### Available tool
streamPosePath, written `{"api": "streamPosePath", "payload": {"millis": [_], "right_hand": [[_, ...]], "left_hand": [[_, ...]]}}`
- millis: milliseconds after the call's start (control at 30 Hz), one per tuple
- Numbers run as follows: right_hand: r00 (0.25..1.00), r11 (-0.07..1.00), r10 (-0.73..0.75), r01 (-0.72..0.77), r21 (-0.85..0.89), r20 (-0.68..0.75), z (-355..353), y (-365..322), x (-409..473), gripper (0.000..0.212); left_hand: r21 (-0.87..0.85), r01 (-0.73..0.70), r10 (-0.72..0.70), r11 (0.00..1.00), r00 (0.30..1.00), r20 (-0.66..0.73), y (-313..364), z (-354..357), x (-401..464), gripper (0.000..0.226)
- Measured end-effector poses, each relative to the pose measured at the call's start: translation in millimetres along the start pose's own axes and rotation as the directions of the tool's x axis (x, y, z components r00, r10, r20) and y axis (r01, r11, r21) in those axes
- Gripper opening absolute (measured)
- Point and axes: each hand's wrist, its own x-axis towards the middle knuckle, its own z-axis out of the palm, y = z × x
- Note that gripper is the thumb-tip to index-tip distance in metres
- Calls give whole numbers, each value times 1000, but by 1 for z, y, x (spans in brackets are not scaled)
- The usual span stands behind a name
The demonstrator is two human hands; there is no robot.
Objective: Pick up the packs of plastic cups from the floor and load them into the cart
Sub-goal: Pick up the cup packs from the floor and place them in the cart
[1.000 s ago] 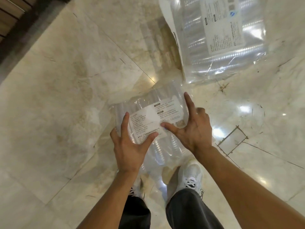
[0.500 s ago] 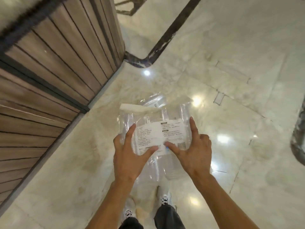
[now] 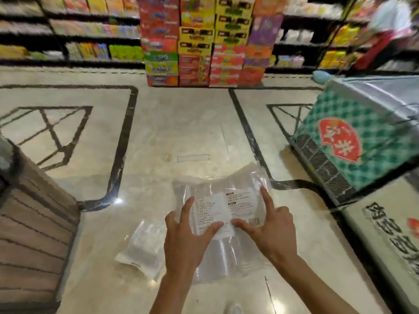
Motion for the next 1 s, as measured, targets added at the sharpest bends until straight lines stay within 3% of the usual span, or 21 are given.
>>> {"api": "streamPosePath", "payload": {"millis": [167,333,667,867,1000], "right_hand": [[961,976,216,-213,36,-176,-88,79,-48,126],[844,896,440,-437,83,-306,-154,185,-121,125],[485,595,771,-780,195,-413,-291,389,-319,124],[235,379,891,-857,350,-389,-342,482,-411,128],[126,272,925,-877,396,-358,-364,532,-441,124]], "left_hand": [[66,-221,205,973,961,188,96,44,-40,106],[83,-420,359,904,848,390,178,124,-110,104],[-13,-665,487,747,534,691,310,297,-347,101],[-129,-784,551,607,298,780,362,387,-467,105],[-172,-806,530,566,196,825,385,448,-517,102]]}}
